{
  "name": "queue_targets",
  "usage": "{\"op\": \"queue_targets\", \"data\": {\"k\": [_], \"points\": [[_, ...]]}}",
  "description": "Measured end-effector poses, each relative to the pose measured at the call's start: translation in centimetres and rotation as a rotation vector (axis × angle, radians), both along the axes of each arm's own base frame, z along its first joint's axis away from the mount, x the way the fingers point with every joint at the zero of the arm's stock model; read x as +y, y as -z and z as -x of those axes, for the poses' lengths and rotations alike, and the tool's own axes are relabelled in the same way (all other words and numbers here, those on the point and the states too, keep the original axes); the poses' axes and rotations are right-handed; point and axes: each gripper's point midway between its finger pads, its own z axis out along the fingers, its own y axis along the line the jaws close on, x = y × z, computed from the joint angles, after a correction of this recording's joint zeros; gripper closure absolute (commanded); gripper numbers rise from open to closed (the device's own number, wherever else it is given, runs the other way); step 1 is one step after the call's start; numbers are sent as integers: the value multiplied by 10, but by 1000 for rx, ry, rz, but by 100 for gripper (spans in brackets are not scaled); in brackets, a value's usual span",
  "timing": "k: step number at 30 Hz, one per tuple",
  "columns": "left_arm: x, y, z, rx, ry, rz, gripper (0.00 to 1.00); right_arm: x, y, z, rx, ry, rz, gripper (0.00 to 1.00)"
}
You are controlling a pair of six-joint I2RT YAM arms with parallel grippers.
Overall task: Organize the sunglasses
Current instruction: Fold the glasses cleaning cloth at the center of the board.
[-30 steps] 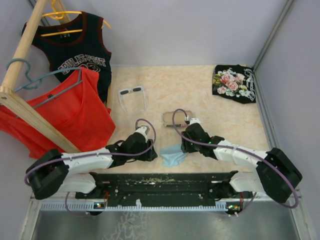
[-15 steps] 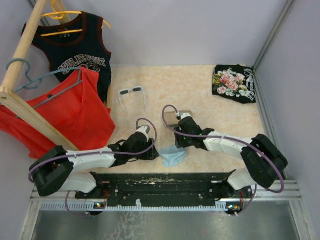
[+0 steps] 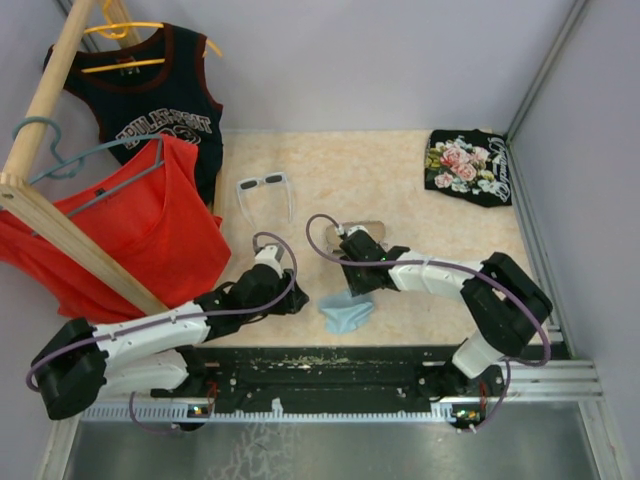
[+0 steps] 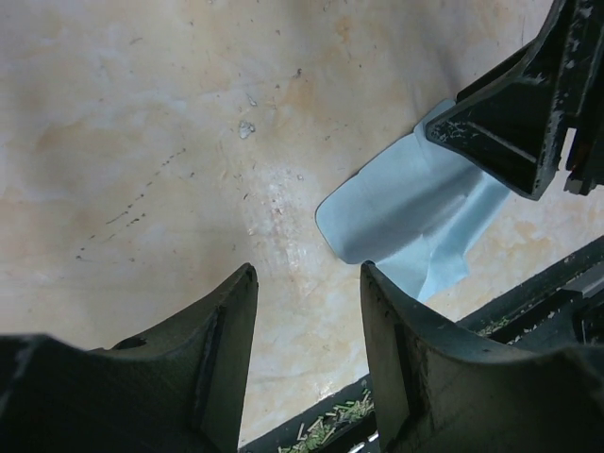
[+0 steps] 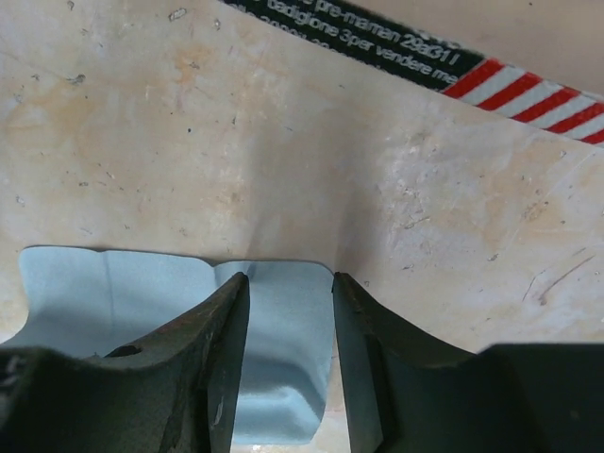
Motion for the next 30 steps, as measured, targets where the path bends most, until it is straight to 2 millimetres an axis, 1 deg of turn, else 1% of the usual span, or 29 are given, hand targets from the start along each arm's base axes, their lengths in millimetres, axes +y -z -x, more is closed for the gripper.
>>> {"op": "queue_targets", "data": {"k": [6,11,14,19,23,27,30], "points": [[11,-10,-2,-30,-37,-6,46,6,2,0,-15,-29,78,67],[17,-13,-2,-42,-54,-9,46,9,2,1,-17,-14,74,87],[21,-10,-1,-38,-62,-16,45,8,2,0,-28,9,61,100],[24,-7,2,-30,-64,-21,43,6,2,-1,-50,57,38,100],[21,-8,1,-38,-48,-14,39,1,1,-4,-70,102,23,100],[15,-5,0,-39,-21,-21,37,-14,0,-6,-87,158,23,100],[7,-3,-5,-36,1,-33,38,-26,1,-8,-96,202,26,100]]}}
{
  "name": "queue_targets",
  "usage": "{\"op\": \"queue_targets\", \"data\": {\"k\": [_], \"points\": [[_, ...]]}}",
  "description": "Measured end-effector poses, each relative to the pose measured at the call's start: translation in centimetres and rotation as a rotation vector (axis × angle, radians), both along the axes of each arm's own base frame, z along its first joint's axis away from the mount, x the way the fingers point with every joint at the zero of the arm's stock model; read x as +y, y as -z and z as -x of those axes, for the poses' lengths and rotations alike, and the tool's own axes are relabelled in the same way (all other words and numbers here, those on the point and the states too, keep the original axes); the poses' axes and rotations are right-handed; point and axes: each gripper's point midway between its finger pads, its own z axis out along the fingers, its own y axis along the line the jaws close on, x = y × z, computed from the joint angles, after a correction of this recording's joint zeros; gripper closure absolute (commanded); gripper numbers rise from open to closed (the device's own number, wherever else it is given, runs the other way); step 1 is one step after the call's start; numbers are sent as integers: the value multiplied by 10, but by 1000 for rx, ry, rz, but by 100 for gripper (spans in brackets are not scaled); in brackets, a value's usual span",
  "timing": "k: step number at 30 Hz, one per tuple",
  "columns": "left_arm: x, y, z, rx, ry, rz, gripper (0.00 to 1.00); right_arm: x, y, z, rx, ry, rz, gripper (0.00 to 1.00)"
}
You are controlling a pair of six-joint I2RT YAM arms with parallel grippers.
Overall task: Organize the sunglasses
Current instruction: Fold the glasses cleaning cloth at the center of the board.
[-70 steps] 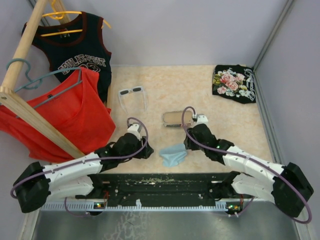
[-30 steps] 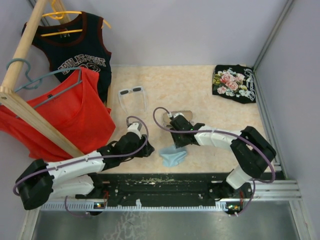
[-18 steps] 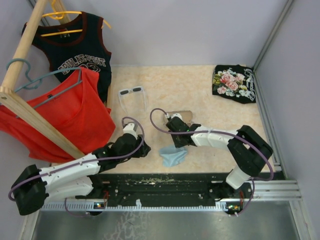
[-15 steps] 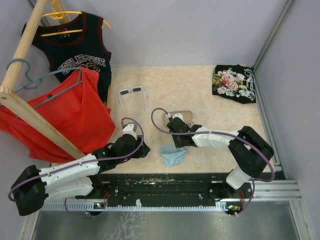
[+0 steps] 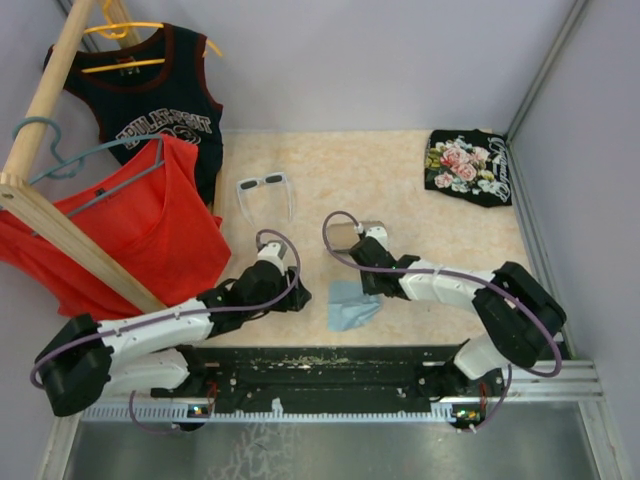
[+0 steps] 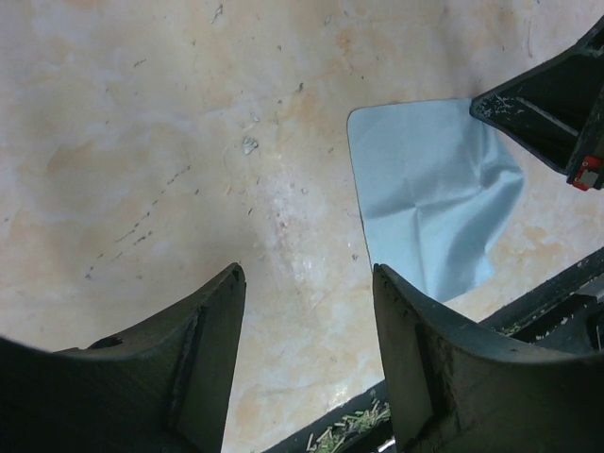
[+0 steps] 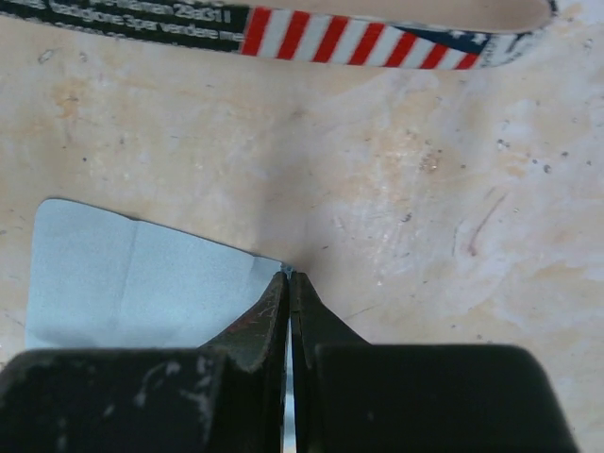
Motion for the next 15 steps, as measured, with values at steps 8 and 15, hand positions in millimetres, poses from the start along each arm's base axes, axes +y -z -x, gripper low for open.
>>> {"op": "queue_targets", "data": {"k": [8,15], "points": [[-29,3,-24,-5,66,-11,42,-10,0,-1,-24,46,-41,100],[-59,13,-39,-12,172,-46,48,-5,0,-4,-51,45,-140,100]]}}
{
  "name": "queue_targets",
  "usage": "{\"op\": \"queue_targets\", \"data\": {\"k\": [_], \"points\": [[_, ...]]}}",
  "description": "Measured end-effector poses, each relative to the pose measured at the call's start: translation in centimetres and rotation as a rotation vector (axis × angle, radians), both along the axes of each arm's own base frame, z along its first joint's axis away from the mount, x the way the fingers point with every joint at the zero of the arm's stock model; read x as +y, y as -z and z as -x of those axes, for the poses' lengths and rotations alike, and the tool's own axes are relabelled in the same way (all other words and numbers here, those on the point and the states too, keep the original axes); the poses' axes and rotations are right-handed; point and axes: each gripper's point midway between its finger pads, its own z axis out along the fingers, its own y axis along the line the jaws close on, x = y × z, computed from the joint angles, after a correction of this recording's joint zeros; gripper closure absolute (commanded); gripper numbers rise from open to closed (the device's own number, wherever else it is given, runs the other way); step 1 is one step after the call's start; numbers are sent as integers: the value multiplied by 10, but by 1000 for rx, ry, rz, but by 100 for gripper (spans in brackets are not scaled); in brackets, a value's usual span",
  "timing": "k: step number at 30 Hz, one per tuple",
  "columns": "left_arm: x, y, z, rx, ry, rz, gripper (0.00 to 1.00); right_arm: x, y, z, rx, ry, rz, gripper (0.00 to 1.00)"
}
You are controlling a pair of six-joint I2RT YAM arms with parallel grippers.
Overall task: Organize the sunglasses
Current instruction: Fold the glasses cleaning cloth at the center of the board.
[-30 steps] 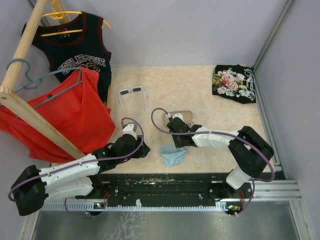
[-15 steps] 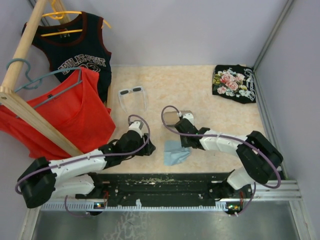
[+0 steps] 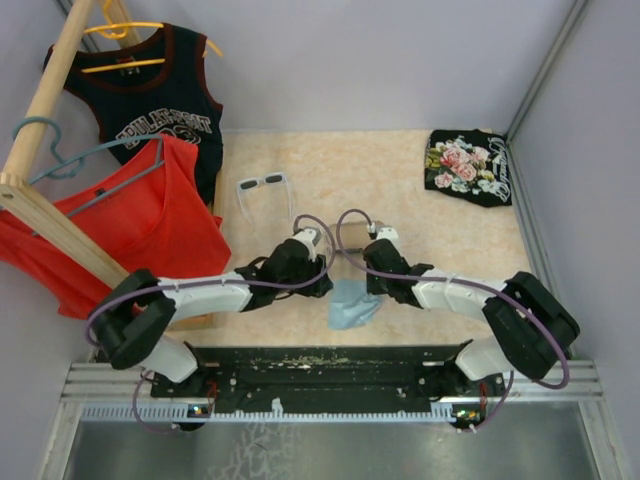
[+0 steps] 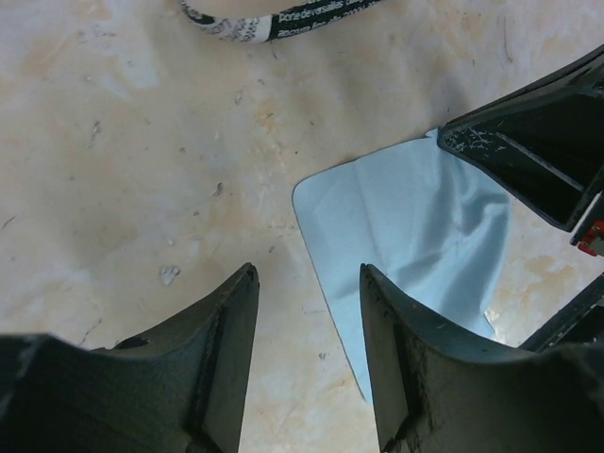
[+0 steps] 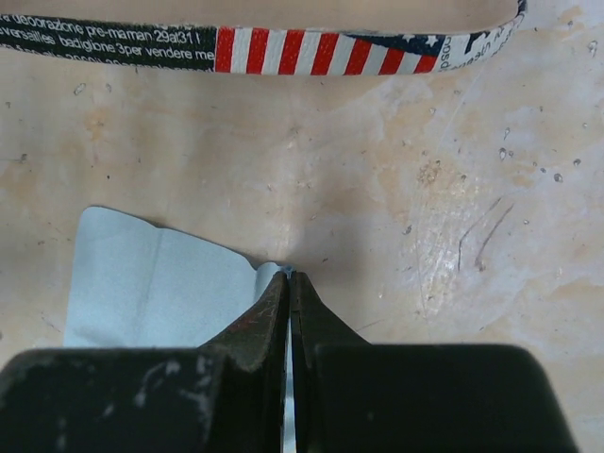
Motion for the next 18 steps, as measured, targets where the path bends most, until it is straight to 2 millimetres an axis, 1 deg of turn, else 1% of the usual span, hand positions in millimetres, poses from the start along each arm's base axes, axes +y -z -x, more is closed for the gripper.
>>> {"op": "queue_targets", "data": {"k": [3,8,11,18], "points": [[-10,11,-4,14,42,-29,49,2,0,-2,-6,-2,-29,100],[-16,23,-8,26,64,-69,50,5,-1,-4,-7,-9,-53,100],[-18,28,-10,34,70,-91,52,7,0,-3,-9,-12,-63,100],[-28,30,-25,18,66,-130,58,9,0,-3,-27,-2,-110,100]]}}
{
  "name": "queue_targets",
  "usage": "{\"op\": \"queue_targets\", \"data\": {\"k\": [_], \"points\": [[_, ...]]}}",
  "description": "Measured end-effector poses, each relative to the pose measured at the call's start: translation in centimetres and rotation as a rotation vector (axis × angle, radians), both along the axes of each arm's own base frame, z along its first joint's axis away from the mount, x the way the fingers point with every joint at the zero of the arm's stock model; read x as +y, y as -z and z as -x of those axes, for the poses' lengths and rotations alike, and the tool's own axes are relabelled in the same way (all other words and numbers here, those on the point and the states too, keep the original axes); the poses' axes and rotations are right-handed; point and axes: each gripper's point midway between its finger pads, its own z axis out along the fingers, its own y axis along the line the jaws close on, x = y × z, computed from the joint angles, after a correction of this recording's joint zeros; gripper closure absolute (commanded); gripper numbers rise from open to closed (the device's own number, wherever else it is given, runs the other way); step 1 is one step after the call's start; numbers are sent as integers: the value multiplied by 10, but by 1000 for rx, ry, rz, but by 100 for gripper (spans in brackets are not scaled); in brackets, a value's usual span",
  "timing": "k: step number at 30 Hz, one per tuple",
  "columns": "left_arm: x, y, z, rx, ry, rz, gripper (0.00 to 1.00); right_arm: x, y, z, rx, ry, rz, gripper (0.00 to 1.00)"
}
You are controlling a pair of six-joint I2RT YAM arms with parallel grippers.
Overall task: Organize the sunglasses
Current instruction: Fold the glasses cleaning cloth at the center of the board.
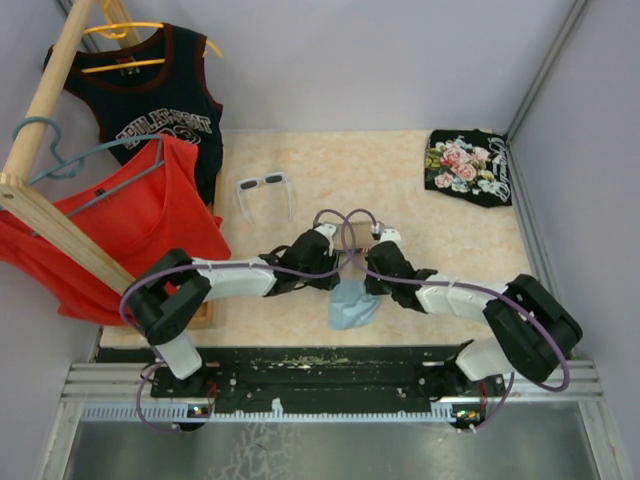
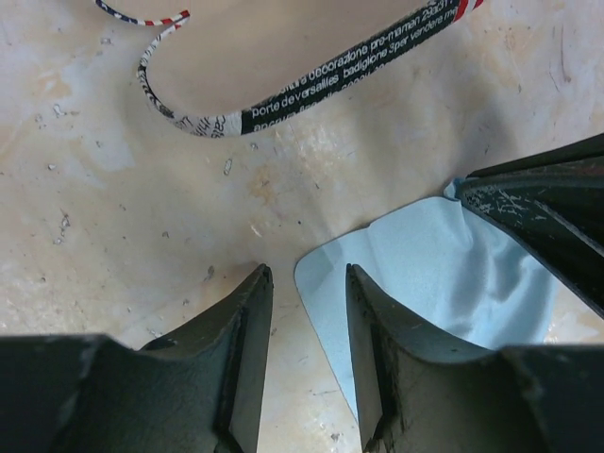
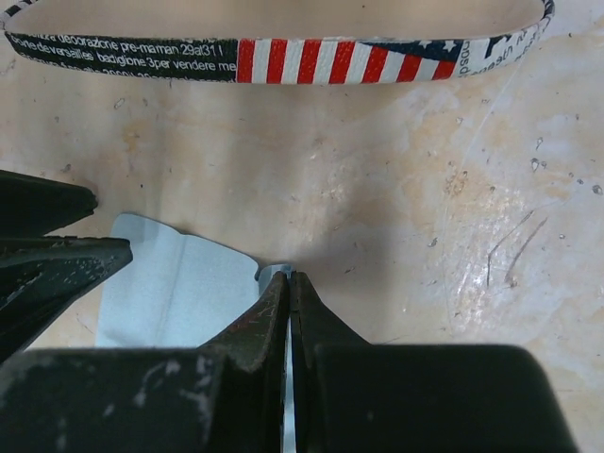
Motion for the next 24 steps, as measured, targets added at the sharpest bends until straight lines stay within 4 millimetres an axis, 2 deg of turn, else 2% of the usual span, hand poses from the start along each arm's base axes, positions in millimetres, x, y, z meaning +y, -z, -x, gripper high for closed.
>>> {"op": "queue_targets", "data": {"k": [9,20,24], "points": [[0,2,-2,-28,-7,-38,61,5,0,3,-9,36,-89,100],[-3,4,5,-87,-19,-72,61,3,0,8,-1,67,-138,100],[-5,5,9,-118,-25,-100,64,2,1,9,3,74,-144,100]]}}
